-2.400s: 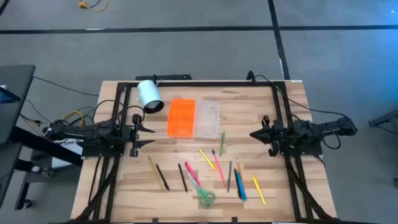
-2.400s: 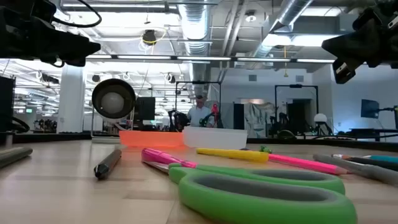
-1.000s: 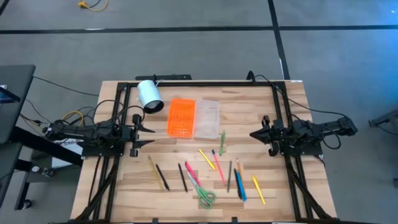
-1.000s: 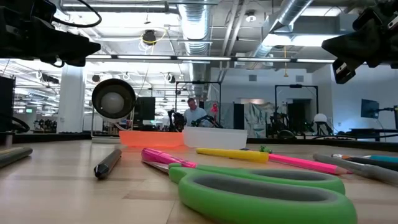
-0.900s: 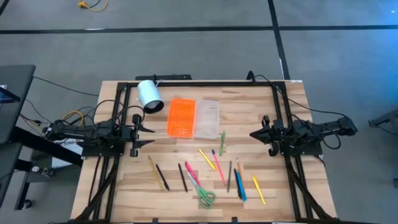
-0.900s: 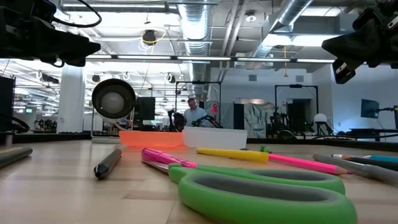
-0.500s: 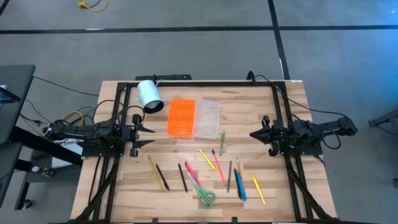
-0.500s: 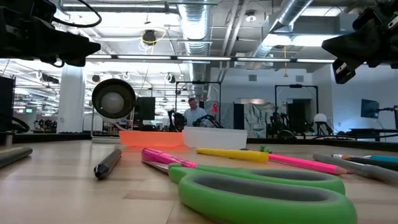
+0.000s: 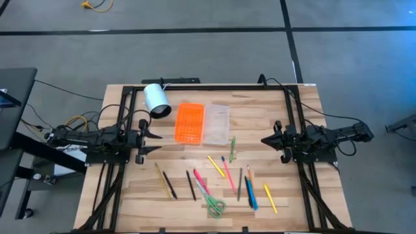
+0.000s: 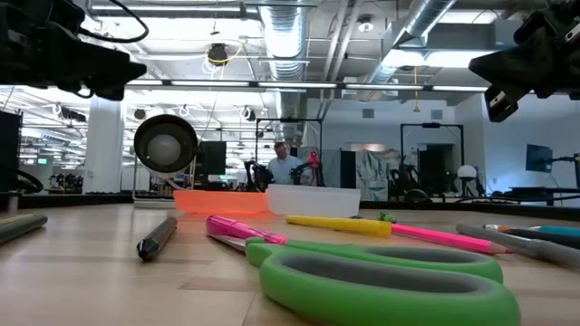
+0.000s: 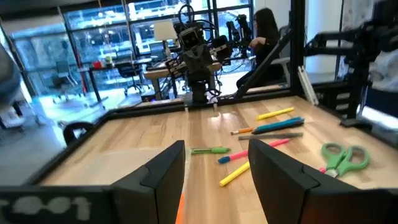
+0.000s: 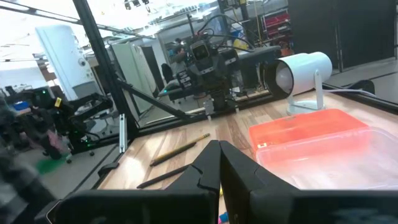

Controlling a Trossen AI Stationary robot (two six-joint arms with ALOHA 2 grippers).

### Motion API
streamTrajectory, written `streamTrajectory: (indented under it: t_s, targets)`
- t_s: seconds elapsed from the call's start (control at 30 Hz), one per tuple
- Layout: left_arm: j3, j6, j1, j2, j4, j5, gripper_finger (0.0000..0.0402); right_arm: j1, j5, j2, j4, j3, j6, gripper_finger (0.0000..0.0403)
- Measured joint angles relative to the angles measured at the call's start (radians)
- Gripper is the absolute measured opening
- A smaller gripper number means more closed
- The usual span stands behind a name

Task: Pick & place school supplies into a supply box
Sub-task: Put the yellow pencil into the orange supply box

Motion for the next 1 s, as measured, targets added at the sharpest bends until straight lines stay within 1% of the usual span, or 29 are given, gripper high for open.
streamTrajectory:
  t_s: [0.1, 0.23, 0.33, 0.4, 0.43, 0.53, 0.57, 0.63, 0.73, 0.87, 0.93, 1.0]
  targets:
    - [0.0, -0.143, 0.0, 0.0, 0.007, 0.0, 0.0169, 0.0, 0.0, 0.0, 0.0, 0.0, 0.0, 0.0]
    - [0.0, -0.414, 0.0, 0.0, 0.086, -0.012, 0.0169, -0.001, 0.004, 0.0, 0.001, 0.0, 0.0, 0.0]
    - [0.0, -0.587, 0.0, 0.0, 0.169, -0.015, 0.0169, -0.015, 0.065, 0.0, 0.015, 0.0, 0.0, 0.0]
    - [0.0, -0.647, 0.0, 0.0, 0.21, -0.029, 0.0169, -0.025, 0.081, 0.0, 0.018, 0.0, 0.011, 0.0]
    - [0.0, -0.663, 0.0, 0.0, 0.229, -0.037, 0.0169, -0.03, 0.082, 0.001, 0.029, 0.0, 0.058, 0.0]
    - [0.0, -0.703, 0.0, 0.0, 0.287, -0.056, 0.0169, -0.035, 0.09, 0.005, 0.106, 0.0, 0.327, 0.0]
    - [0.0, -0.715, 0.0, 0.0, 0.301, -0.056, 0.0169, -0.037, 0.109, 0.004, 0.134, 0.0, 0.384, 0.0]
    - [0.0, -0.734, 0.0, 0.0, 0.32, -0.057, 0.0169, -0.043, 0.176, 0.004, 0.224, 0.0, 0.503, 0.0]
    - [0.0, -0.726, 0.0, 0.0, 0.326, -0.069, 0.0169, -0.043, 0.314, 0.004, 0.311, 0.0, 0.654, 0.0]
    - [0.0, -0.69, 0.0, 0.0, 0.323, -0.122, 0.0169, -0.043, 0.442, 0.0, 0.346, 0.0, 0.68, 0.0]
    - [0.0, -0.672, 0.0, 0.0, 0.318, -0.162, 0.0169, -0.043, 0.487, 0.0, 0.342, 0.0, 0.68, 0.0]
    - [0.0, -0.677, 0.0, 0.0, 0.308, -0.17, 0.0169, -0.043, 0.528, 0.0, 0.342, 0.0, 0.676, 0.0]
